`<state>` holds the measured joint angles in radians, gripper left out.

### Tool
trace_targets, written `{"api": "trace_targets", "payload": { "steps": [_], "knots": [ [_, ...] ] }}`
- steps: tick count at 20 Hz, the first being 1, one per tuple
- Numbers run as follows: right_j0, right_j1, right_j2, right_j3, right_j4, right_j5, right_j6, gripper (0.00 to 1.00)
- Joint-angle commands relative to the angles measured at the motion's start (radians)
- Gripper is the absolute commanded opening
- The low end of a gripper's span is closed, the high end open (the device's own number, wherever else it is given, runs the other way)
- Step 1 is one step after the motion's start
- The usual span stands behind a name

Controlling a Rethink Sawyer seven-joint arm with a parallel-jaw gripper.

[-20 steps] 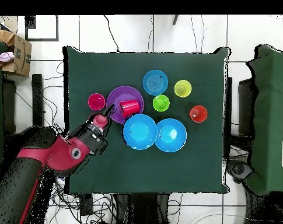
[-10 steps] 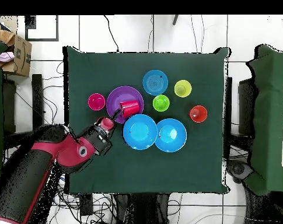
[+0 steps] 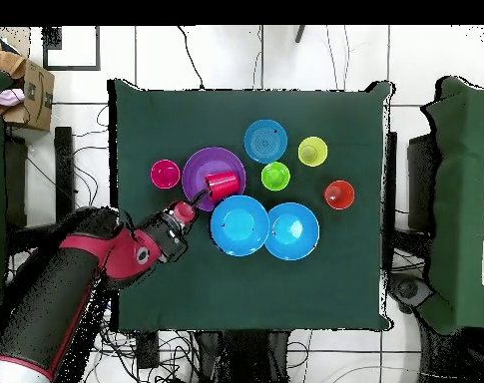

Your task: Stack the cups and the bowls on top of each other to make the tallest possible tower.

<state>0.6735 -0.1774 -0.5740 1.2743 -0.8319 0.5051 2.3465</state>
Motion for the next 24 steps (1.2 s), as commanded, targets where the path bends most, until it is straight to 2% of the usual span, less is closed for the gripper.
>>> {"api": "trace_targets", "payload": {
  "steps": [1,4,7,10,14,24],
  "knots": [
    [-0.049,0.021,0.121,-0.102,0.124,0.033,0.168,1.00],
    [-0.062,0.024,0.115,-0.106,0.173,0.048,0.179,1.00],
    [-0.084,0.023,0.114,-0.116,0.207,0.081,0.134,1.00],
    [-0.085,0.048,0.094,-0.125,0.220,0.062,0.149,1.00],
    [-0.086,0.068,0.083,-0.146,0.257,0.087,0.160,1.00],
    [-0.108,0.063,0.073,-0.150,0.278,0.072,0.093,1.00]
  ]
}}
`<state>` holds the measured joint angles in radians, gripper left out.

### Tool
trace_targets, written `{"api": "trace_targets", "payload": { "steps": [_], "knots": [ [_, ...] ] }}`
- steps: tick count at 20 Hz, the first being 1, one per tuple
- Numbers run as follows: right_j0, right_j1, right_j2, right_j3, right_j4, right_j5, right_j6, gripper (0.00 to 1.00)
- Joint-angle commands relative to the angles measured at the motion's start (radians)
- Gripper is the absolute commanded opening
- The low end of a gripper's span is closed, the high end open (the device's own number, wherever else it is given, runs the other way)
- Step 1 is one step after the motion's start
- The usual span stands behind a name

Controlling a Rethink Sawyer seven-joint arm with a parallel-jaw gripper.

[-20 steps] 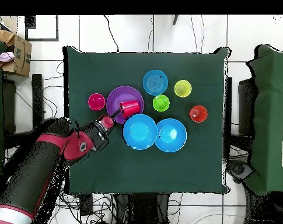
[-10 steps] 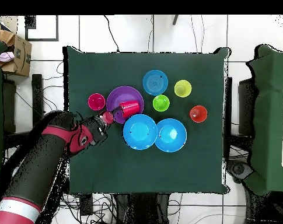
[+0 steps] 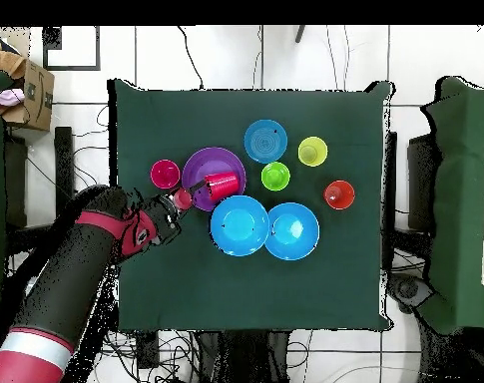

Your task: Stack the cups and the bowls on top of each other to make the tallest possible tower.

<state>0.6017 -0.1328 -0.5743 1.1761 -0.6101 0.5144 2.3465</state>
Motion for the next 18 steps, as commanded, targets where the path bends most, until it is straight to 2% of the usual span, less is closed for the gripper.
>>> {"api": "trace_targets", "payload": {
  "steps": [1,5,18],
  "knots": [
    [-0.044,0.006,0.075,-0.053,0.052,0.069,0.066,1.00],
    [-0.089,-0.041,0.101,-0.020,0.033,0.056,-0.034,1.00],
    [-0.116,-0.027,0.103,-0.057,0.003,0.043,-0.048,1.00]
  ]
}}
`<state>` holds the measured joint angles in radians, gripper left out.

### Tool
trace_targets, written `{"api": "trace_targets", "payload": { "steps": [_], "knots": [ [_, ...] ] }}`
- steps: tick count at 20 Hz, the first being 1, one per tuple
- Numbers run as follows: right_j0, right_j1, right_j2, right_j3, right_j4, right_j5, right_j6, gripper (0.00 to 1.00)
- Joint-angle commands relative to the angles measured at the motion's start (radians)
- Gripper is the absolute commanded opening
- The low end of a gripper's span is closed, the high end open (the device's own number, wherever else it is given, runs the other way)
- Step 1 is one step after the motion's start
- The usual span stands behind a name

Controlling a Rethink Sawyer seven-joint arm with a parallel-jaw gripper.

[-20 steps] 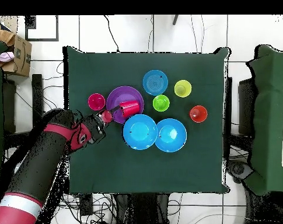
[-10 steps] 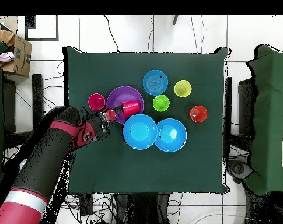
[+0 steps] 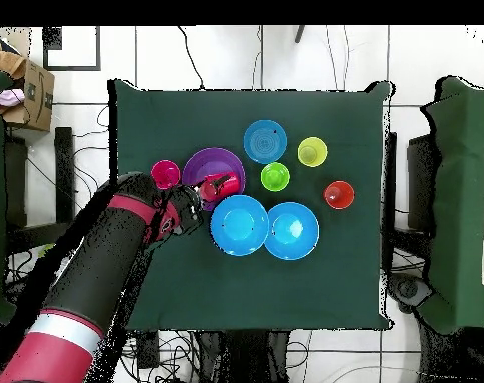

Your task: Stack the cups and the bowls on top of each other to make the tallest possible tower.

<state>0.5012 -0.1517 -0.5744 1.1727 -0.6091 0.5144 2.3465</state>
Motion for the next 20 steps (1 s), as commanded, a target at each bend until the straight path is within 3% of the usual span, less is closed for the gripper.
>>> {"api": "trace_targets", "payload": {
  "steps": [1,6,13,20],
  "knots": [
    [-0.017,-0.006,0.105,-0.059,0.001,0.044,-0.053,1.00],
    [-0.024,-0.008,0.123,-0.056,0.008,0.055,-0.065,1.00],
    [0.008,0.026,0.117,-0.056,0.029,0.077,0.001,1.00],
    [0.031,0.042,0.096,-0.035,0.016,0.036,0.049,1.00]
  ]
}}
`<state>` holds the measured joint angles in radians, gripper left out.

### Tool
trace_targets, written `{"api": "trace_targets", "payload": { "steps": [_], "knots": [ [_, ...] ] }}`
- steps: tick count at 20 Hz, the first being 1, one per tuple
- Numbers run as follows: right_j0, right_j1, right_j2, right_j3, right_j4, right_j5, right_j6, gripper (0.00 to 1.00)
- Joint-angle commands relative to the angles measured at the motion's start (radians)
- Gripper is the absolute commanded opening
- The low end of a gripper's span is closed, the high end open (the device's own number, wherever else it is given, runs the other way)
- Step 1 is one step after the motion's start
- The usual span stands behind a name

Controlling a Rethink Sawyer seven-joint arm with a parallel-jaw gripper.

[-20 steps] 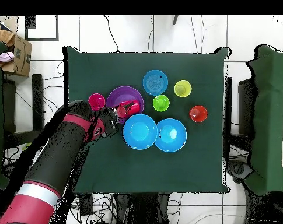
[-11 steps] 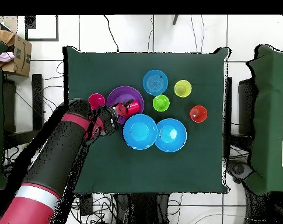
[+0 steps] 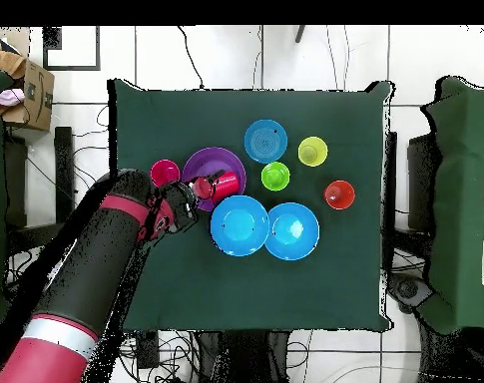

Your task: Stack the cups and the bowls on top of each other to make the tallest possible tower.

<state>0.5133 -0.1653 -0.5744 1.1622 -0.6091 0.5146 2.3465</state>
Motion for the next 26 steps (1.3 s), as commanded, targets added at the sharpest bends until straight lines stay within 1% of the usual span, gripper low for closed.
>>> {"api": "trace_targets", "payload": {
  "steps": [1,4,8,16,18,19,23,26],
  "knots": [
    [0.019,0.062,0.094,-0.026,0.013,0.029,0.054,1.00],
    [0.027,0.062,0.087,-0.008,0.007,0.011,0.065,1.00],
    [0.043,0.061,0.083,0.007,0.011,0.014,0.078,1.00],
    [0.073,0.098,0.050,0.022,0.000,-0.038,0.152,1.00],
    [0.088,0.122,0.030,0.027,-0.007,-0.070,0.193,1.00],
    [0.100,0.147,0.011,0.025,-0.009,-0.095,0.234,1.00],
    [0.138,0.203,-0.041,0.023,0.003,-0.138,0.315,1.00],
    [0.154,0.226,-0.069,0.023,0.019,-0.153,0.330,1.00]
  ]
}}
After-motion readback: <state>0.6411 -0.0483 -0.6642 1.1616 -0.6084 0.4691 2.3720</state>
